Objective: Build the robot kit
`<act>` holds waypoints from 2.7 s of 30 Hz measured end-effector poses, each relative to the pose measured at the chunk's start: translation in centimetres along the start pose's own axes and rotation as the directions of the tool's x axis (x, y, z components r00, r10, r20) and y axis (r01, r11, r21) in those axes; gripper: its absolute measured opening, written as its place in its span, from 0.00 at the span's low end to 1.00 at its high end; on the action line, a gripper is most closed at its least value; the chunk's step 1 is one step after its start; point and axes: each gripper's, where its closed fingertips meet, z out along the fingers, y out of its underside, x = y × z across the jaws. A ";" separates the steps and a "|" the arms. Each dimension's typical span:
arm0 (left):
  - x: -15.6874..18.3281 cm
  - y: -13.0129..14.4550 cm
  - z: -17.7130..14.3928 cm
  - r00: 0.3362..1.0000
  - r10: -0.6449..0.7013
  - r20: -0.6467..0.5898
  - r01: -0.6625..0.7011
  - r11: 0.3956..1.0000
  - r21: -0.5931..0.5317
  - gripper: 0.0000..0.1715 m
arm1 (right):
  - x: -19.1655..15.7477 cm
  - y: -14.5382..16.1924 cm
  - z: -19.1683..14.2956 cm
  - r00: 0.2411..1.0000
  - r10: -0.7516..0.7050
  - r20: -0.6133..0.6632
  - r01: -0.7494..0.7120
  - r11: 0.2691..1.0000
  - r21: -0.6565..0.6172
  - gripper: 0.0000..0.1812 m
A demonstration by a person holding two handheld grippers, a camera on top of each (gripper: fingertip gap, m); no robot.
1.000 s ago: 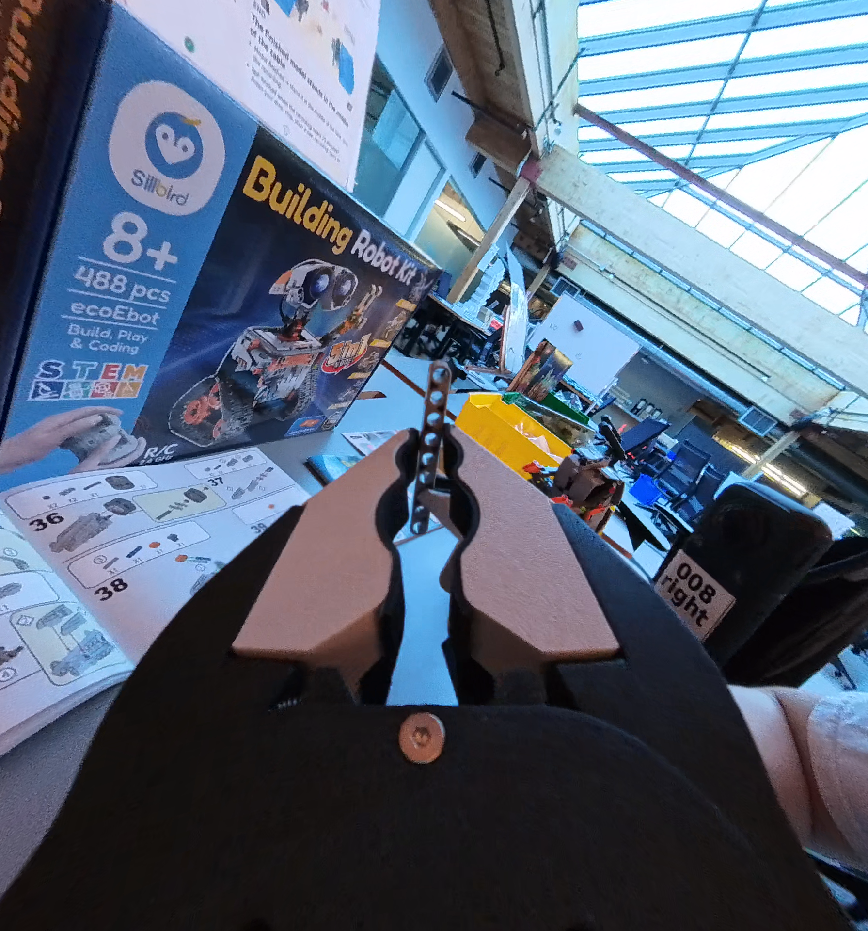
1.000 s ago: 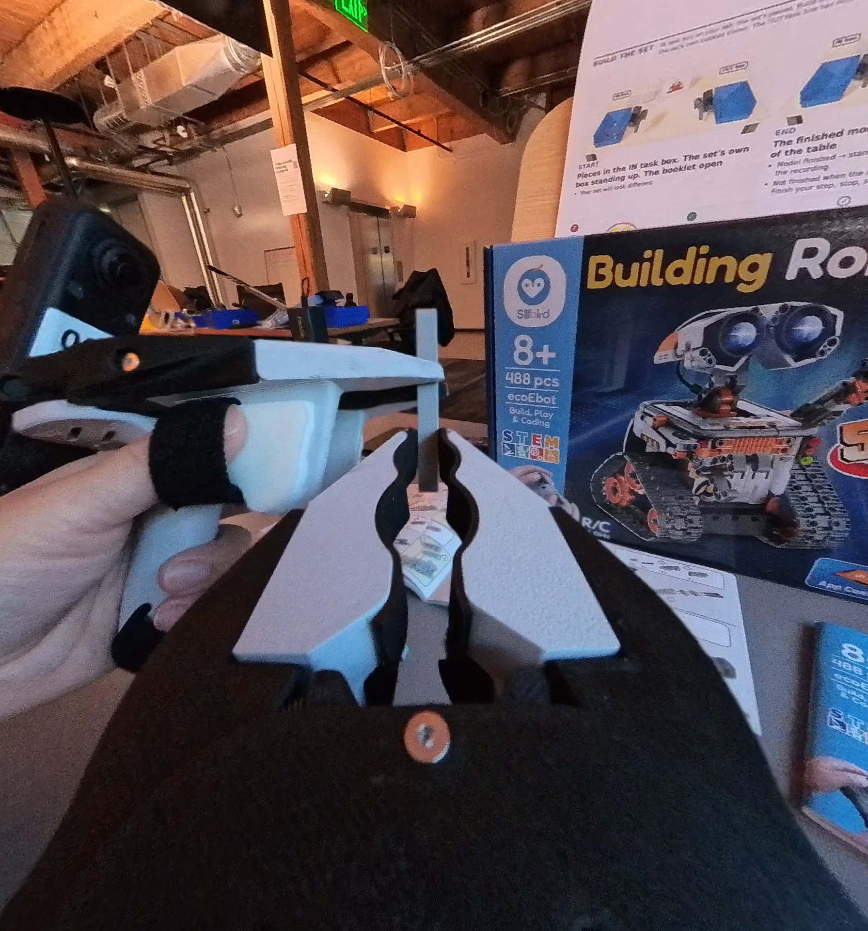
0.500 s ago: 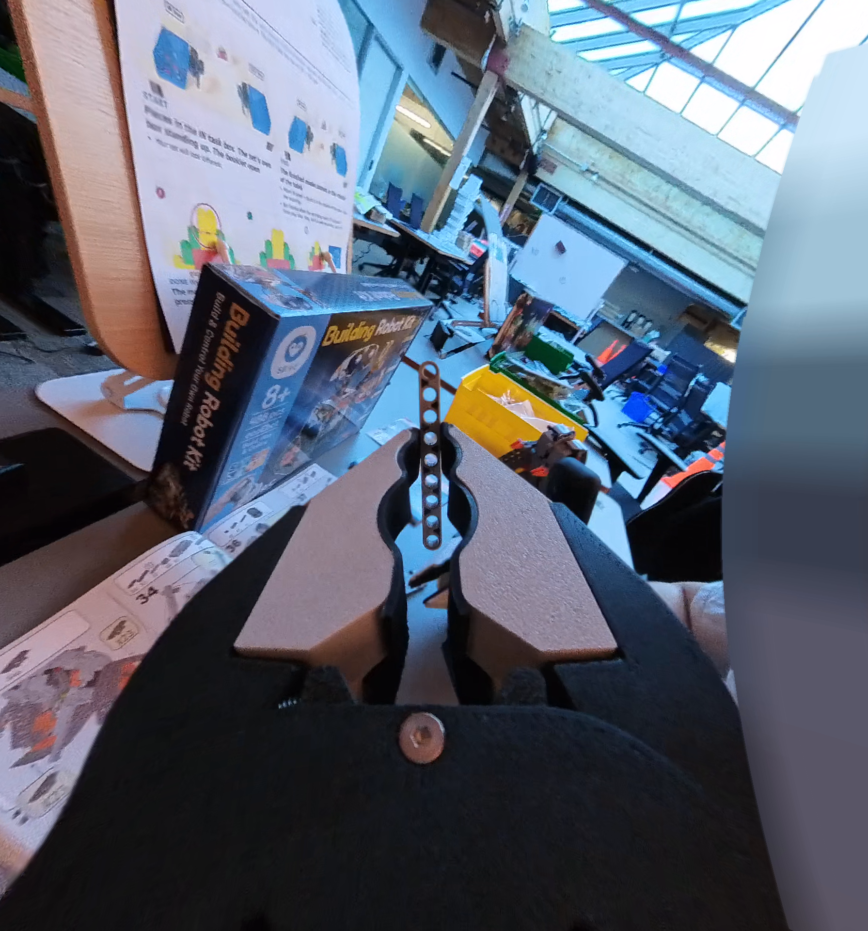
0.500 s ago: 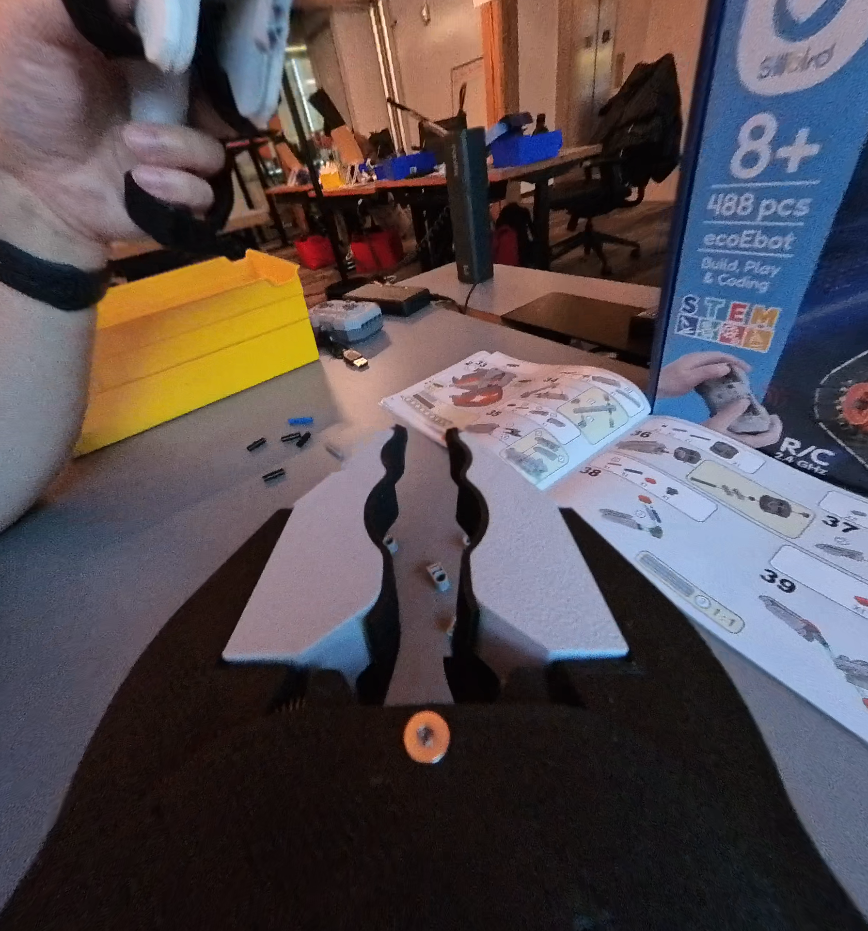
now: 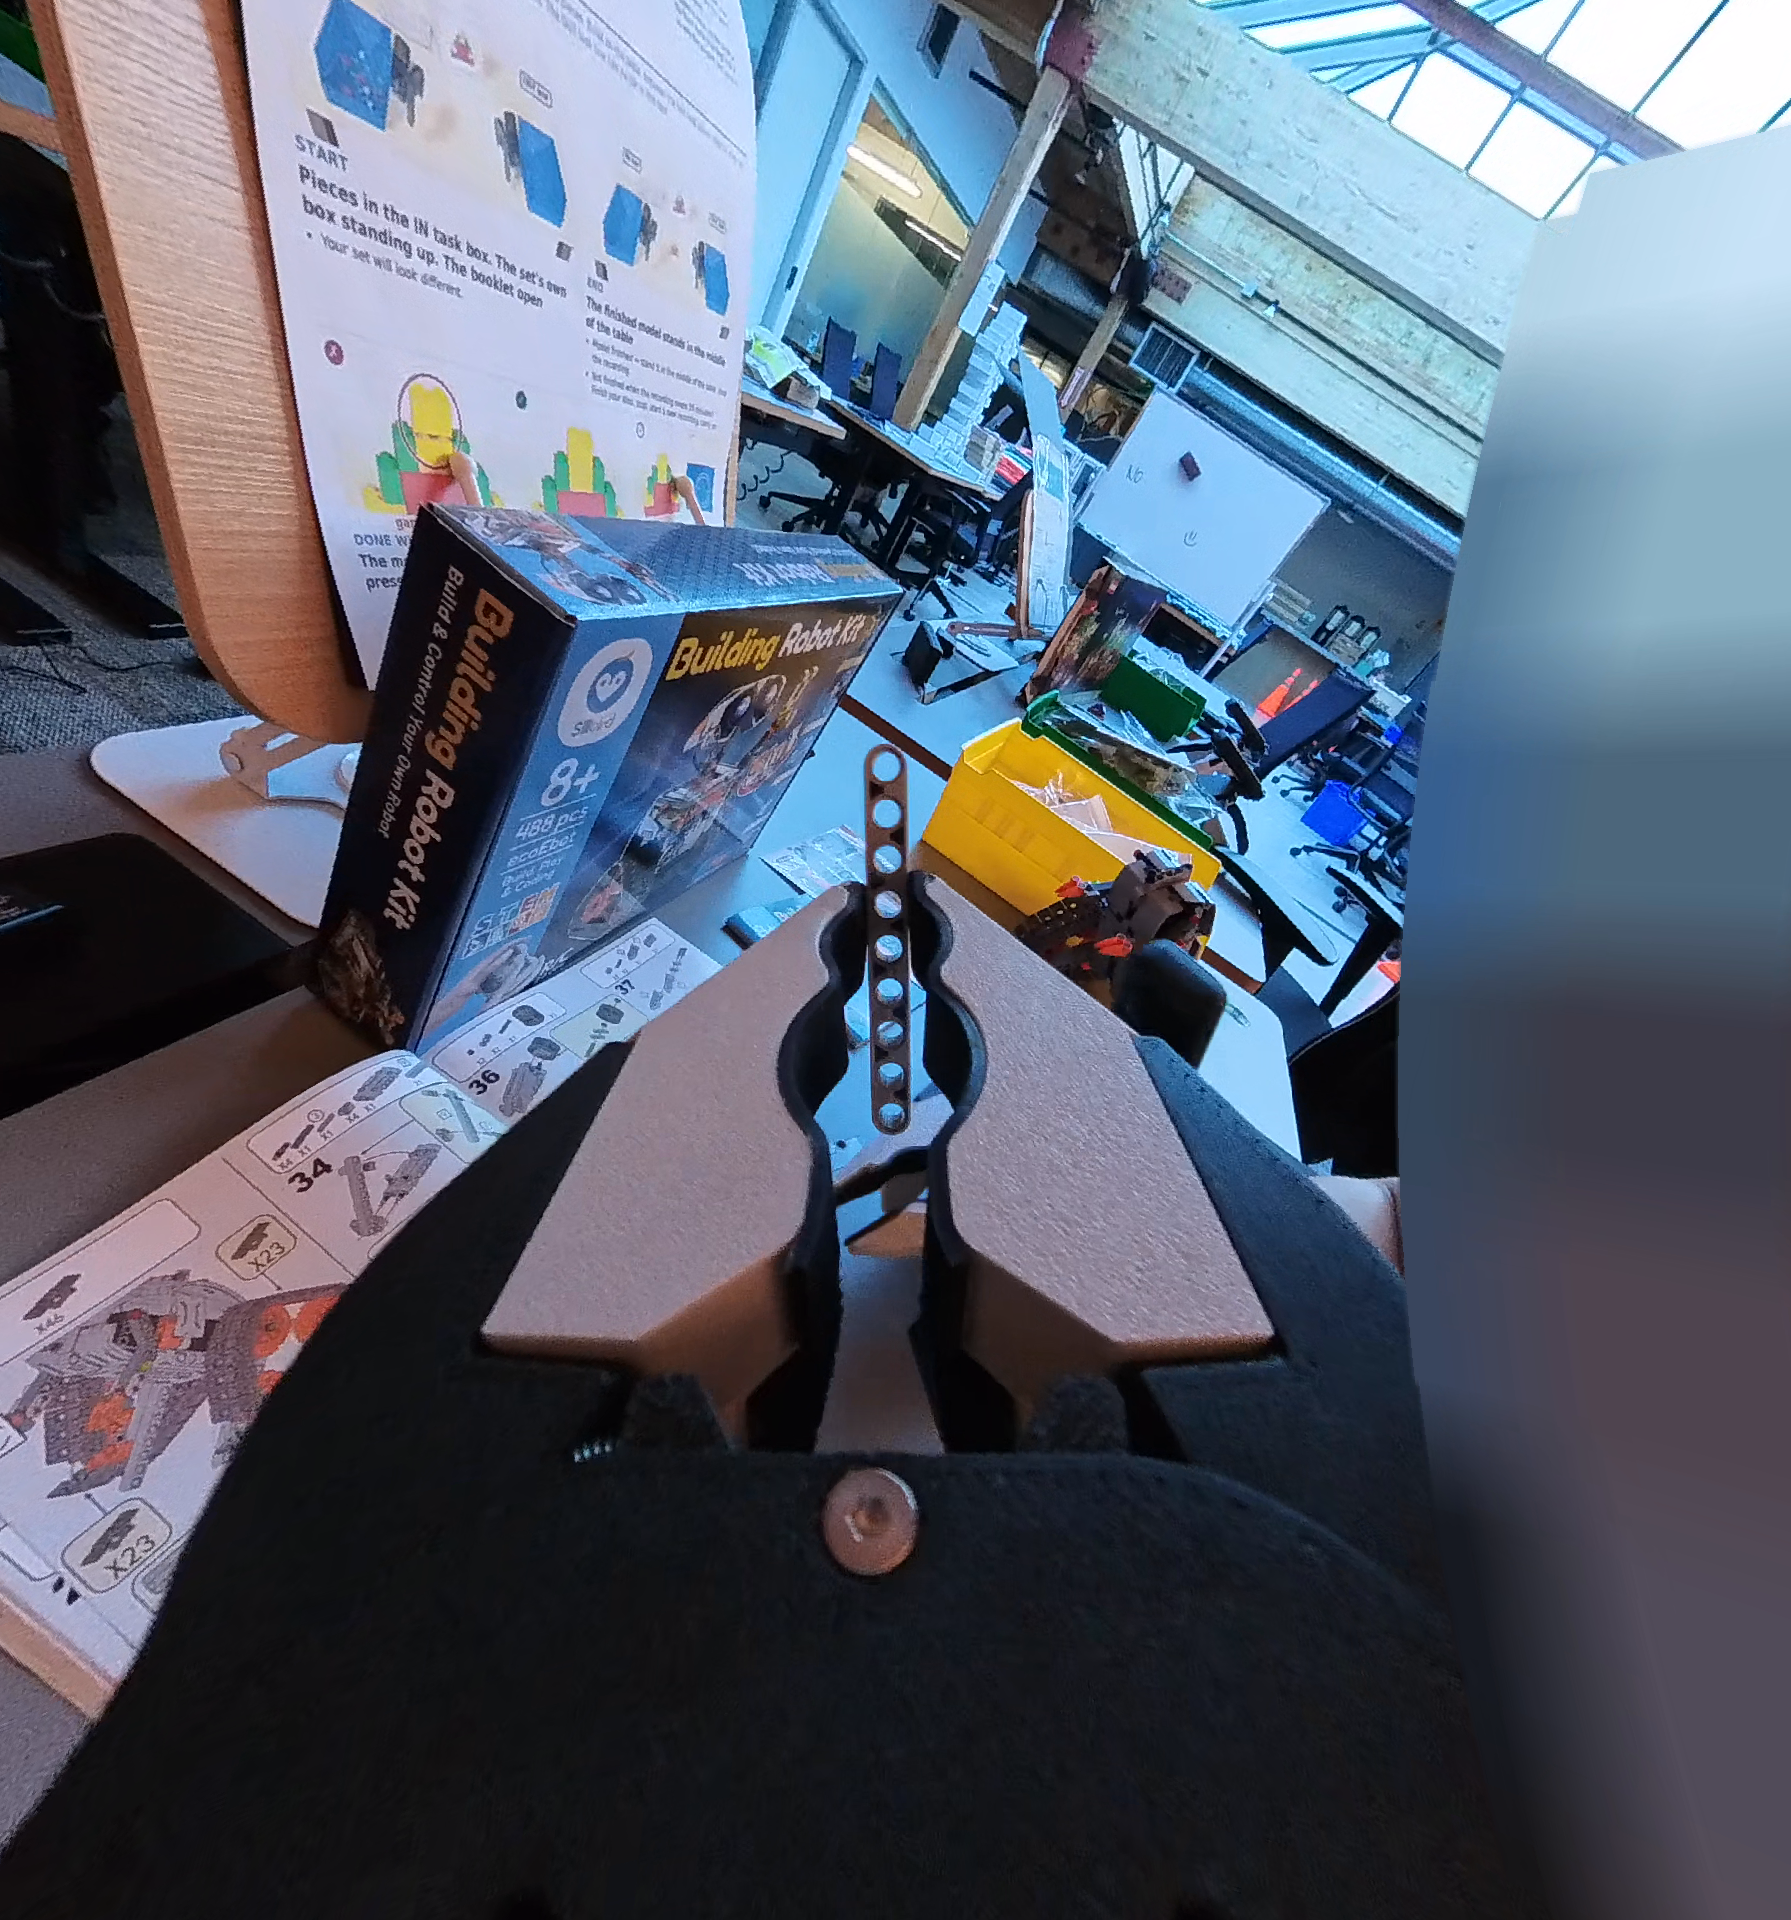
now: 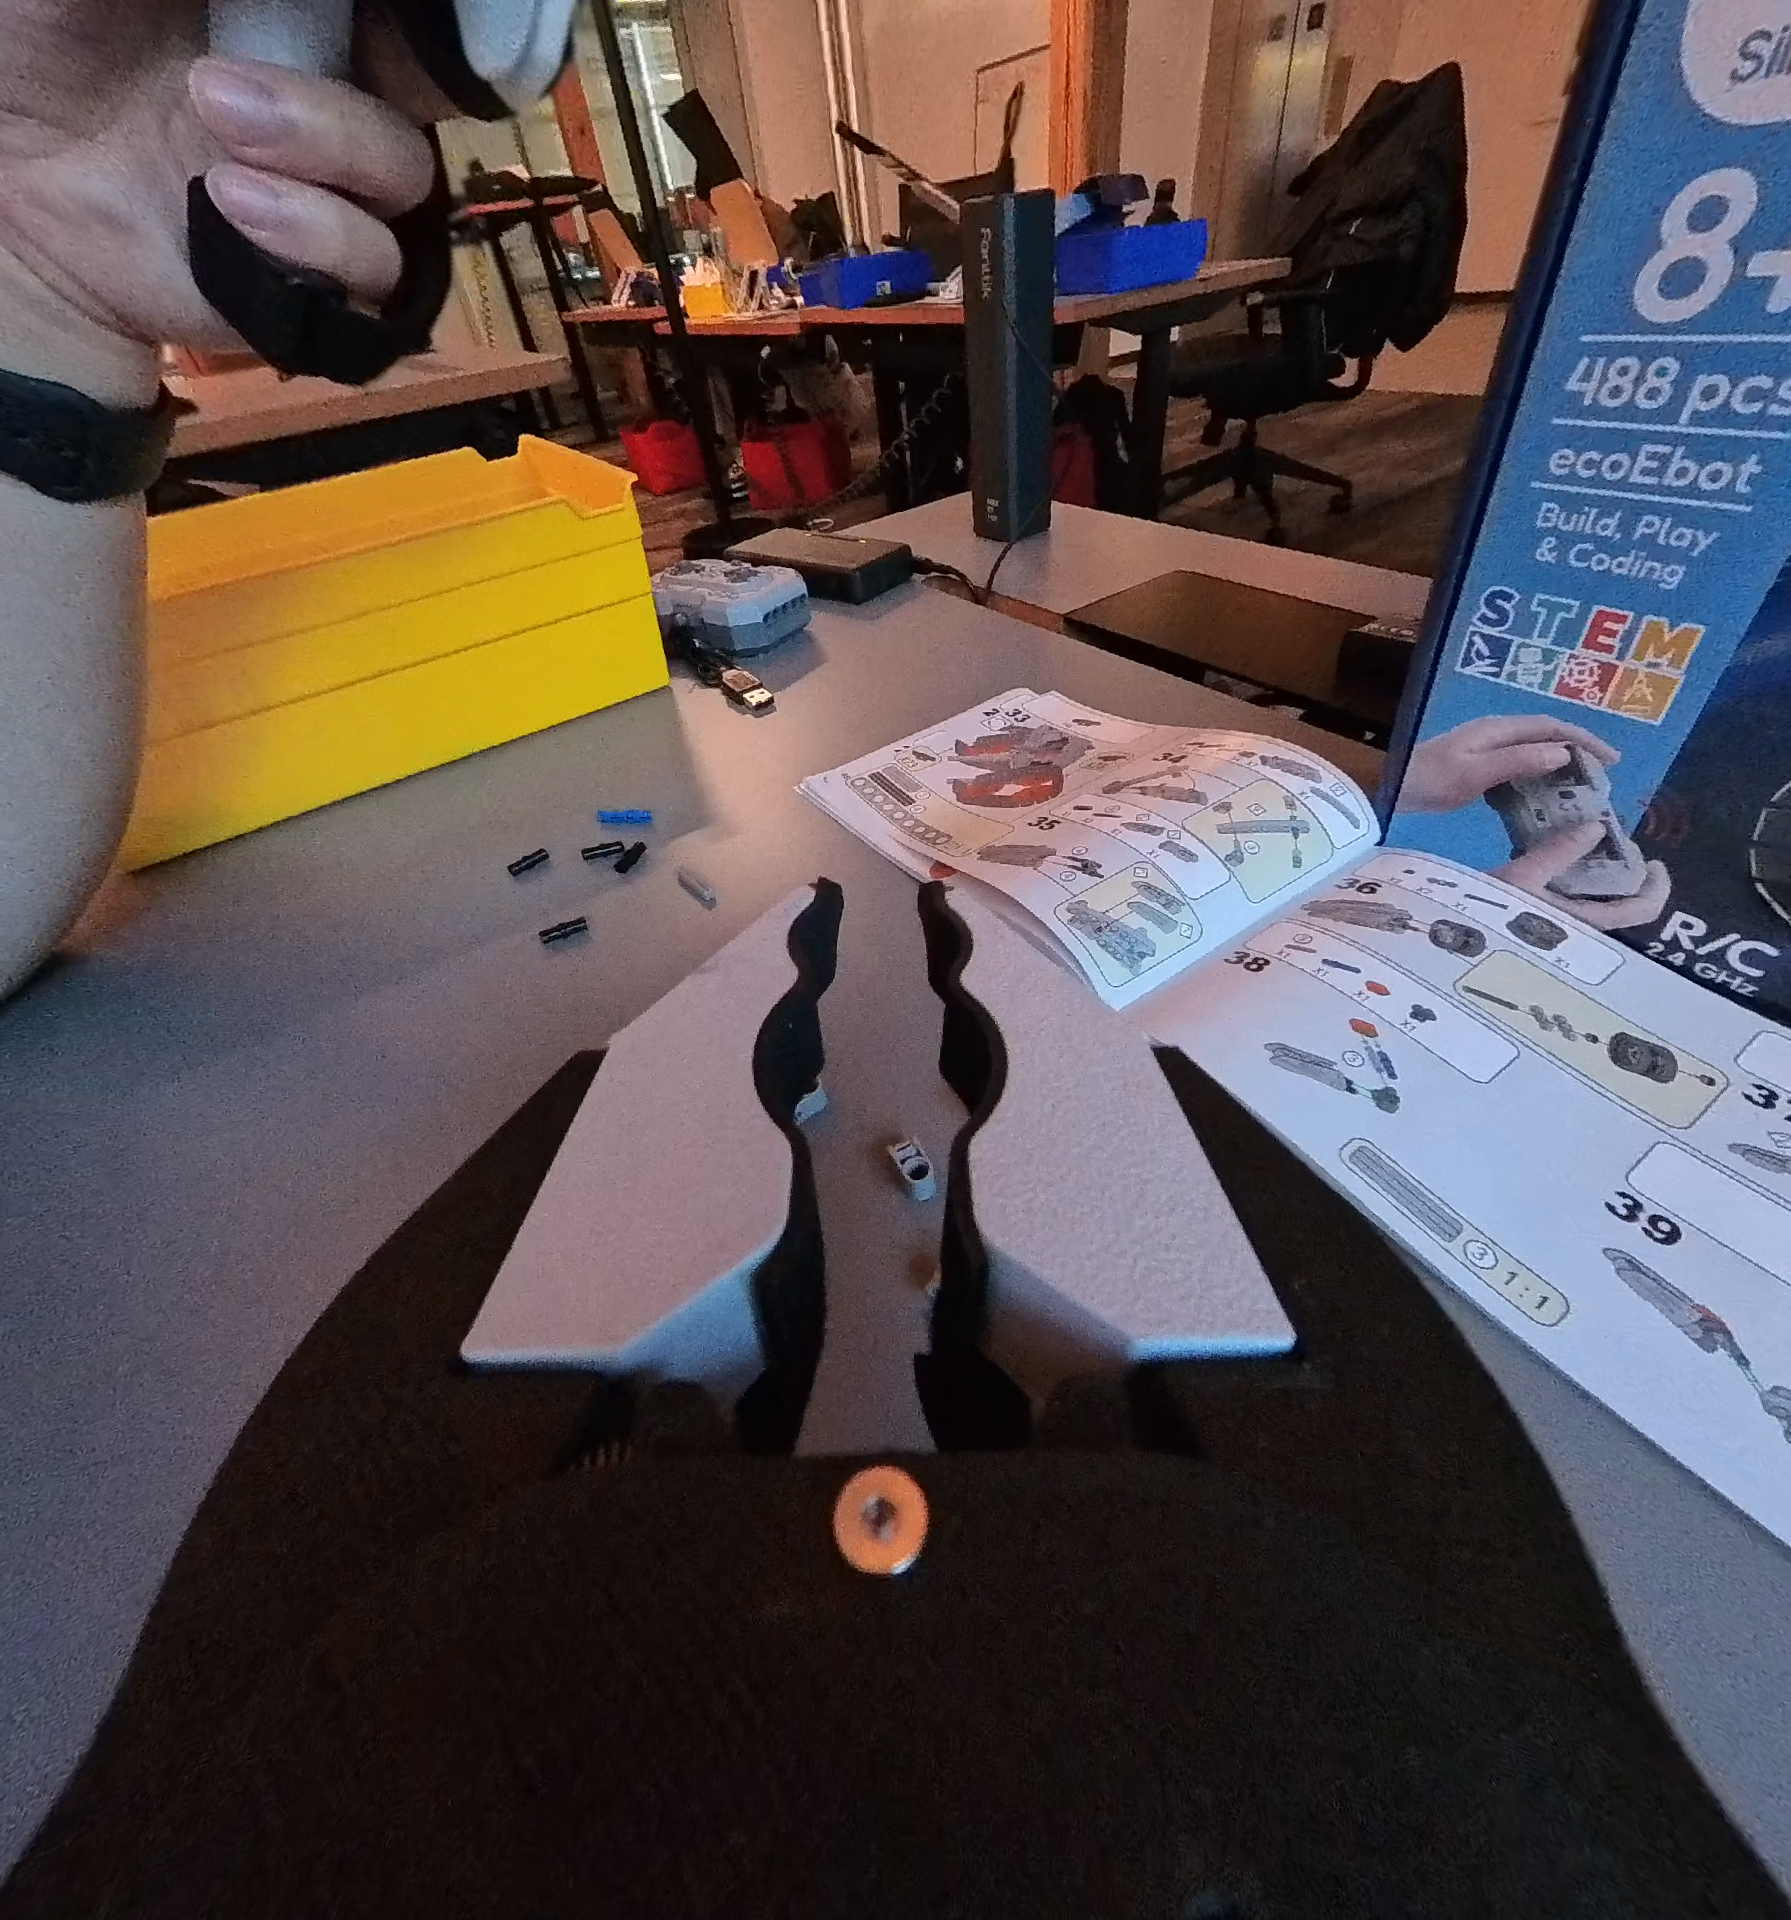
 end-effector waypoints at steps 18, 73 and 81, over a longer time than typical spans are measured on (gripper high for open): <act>0.3 10.5 2.9 0.995 -0.048 -0.086 -0.004 0.854 -0.521 0.03 | -2.5 -3.2 -1.5 0.948 0.145 0.284 -0.184 0.976 0.116 0.15; -13.4 22.2 -13.0 0.798 0.296 0.525 0.518 0.107 -0.849 0.06 | 1.2 -3.9 -2.4 0.572 0.662 0.485 -0.773 0.633 0.047 0.04; -13.5 22.6 -13.2 0.782 0.255 0.568 0.563 0.099 -0.820 0.01 | 1.5 -3.6 -2.4 0.559 0.680 0.473 -0.785 0.618 0.039 0.04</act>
